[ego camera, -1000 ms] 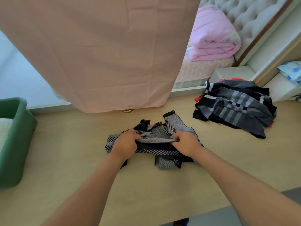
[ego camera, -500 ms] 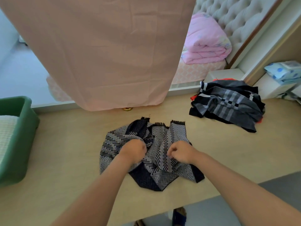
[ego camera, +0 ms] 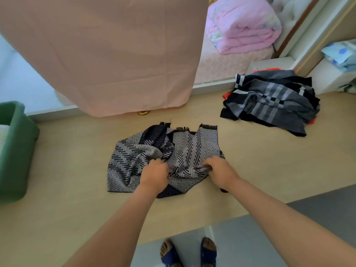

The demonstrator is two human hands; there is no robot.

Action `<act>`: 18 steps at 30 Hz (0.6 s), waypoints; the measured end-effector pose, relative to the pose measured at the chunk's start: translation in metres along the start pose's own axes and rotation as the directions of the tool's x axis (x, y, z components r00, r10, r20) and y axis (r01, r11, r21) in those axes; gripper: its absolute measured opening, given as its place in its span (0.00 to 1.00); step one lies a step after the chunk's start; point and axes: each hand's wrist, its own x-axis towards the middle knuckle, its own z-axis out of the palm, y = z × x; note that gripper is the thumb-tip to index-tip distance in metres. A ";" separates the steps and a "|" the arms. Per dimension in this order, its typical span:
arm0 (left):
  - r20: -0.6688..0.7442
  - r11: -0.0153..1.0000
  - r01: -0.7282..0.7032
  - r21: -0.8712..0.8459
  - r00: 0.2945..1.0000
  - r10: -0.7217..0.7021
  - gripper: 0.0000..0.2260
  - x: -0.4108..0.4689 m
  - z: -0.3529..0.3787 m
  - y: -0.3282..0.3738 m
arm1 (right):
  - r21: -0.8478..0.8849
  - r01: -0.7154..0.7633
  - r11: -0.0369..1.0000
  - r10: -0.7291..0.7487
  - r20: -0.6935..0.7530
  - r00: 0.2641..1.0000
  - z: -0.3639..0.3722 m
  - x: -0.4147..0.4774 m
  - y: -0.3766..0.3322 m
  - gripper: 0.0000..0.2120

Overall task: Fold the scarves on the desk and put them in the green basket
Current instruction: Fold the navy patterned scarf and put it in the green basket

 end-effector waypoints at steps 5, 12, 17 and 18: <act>0.177 0.969 0.140 0.202 0.968 -0.177 0.11 -0.005 -0.012 0.008 | 0.042 -0.094 0.995 0.099 -0.151 0.983 -0.052 -0.002 0.010 0.20; 0.104 0.989 0.064 0.130 0.992 -0.078 0.09 -0.006 -0.016 0.023 | -0.625 -0.468 0.625 0.489 -0.154 0.858 -0.106 -0.011 0.030 0.12; 0.030 0.967 -0.021 -0.253 0.999 0.030 0.18 0.012 0.006 0.053 | -0.517 0.078 0.853 -0.122 -0.052 0.991 -0.072 -0.007 0.021 0.25; 0.066 0.970 -0.010 -0.242 0.997 0.027 0.19 0.015 0.010 0.059 | -0.424 0.228 0.876 -0.228 0.050 0.972 -0.063 -0.007 0.016 0.30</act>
